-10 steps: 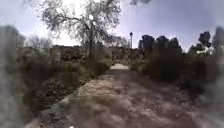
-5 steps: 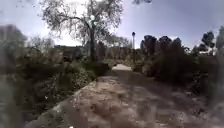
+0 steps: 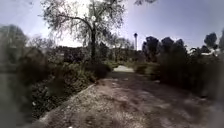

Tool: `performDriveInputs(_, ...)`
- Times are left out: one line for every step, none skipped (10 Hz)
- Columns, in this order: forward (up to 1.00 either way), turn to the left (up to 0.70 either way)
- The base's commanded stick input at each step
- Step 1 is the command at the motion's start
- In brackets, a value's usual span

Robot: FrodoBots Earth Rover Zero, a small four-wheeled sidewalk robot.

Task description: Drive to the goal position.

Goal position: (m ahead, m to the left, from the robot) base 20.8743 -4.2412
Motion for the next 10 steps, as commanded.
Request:
performDriveInputs(0.70, 0.00)
performDriveInputs(0.70, 0.00)
performDriveInputs(0.70, 0.00)
performDriveInputs(0.70, 0.00)
performDriveInputs(0.70, 0.00)
performDriveInputs(0.70, 0.00)
performDriveInputs(0.70, 0.00)
performDriveInputs(0.70, 0.00)
performDriveInputs(0.70, 0.00)
performDriveInputs(0.70, 0.00)
